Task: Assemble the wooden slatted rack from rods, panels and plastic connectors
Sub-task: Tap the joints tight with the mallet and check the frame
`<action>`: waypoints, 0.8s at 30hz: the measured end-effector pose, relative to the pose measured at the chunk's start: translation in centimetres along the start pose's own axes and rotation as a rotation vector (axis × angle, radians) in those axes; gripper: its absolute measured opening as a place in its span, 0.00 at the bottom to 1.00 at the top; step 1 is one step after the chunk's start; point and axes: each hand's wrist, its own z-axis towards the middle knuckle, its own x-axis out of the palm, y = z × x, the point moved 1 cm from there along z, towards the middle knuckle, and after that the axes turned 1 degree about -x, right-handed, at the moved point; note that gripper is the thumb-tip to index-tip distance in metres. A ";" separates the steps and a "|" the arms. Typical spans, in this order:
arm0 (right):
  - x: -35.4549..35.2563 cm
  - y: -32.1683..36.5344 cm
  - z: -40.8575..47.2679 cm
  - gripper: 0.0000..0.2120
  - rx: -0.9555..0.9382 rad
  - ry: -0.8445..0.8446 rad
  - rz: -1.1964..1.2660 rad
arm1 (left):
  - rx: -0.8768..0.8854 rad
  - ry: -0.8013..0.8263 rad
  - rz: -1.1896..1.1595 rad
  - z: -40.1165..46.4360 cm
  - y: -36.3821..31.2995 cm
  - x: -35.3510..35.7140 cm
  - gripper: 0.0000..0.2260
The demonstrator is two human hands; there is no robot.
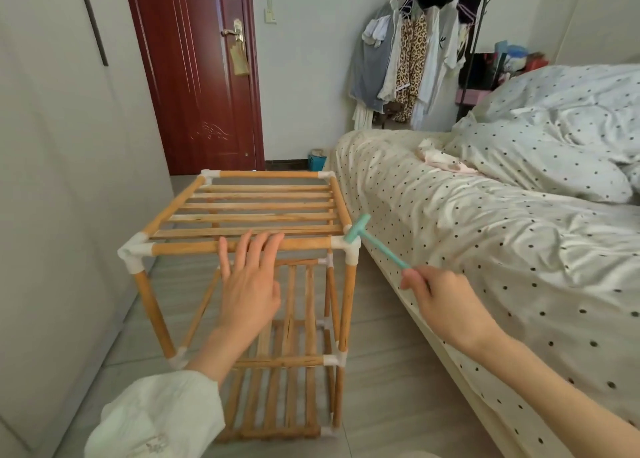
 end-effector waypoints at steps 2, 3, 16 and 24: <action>-0.1 -0.5 0.6 0.15 0.008 -0.059 0.013 | -0.003 -0.003 0.000 0.1 -0.1 0.0 0.37; -0.8 -0.1 1.0 0.14 0.014 -0.201 0.093 | -0.011 -0.006 -0.004 0.1 -0.2 0.0 0.37; -0.2 1.0 0.7 0.15 0.034 -0.122 0.092 | -0.035 -0.008 -0.008 -0.1 -0.4 0.1 0.33; -0.7 1.3 1.4 0.15 0.022 -0.153 0.118 | -0.047 0.018 0.000 -0.1 -0.4 -0.1 0.34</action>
